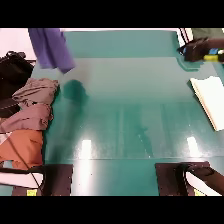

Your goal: Fold the shirts.

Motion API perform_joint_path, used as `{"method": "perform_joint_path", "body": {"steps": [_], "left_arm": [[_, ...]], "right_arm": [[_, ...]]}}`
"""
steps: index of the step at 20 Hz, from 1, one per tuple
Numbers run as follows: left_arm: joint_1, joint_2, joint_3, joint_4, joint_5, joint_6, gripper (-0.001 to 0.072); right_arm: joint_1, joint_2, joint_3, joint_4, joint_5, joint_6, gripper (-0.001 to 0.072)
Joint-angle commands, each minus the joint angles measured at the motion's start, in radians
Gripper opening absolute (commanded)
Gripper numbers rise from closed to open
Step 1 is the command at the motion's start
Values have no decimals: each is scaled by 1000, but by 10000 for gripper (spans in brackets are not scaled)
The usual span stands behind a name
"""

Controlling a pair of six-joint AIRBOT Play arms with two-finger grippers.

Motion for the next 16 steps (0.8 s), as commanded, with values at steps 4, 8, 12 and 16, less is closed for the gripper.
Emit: {"method": "perform_joint_path", "body": {"steps": [4, 8, 12, 16], "left_arm": [[-322, 220, -19, -10, -124, 71, 23], [-571, 200, -228, -127, -82, 120, 26], [-663, 112, -349, -446, -56, 166, 528], [-494, 86, -349, -418, -84, 130, 528]], "right_arm": [[1, 11, 217, 0, 21, 1, 19], [1, 11, 278, 0, 57, 1, 19], [1, 23, 267, 12, 72, 1, 19], [1, 18, 267, 18, 103, 1, 19]]}}
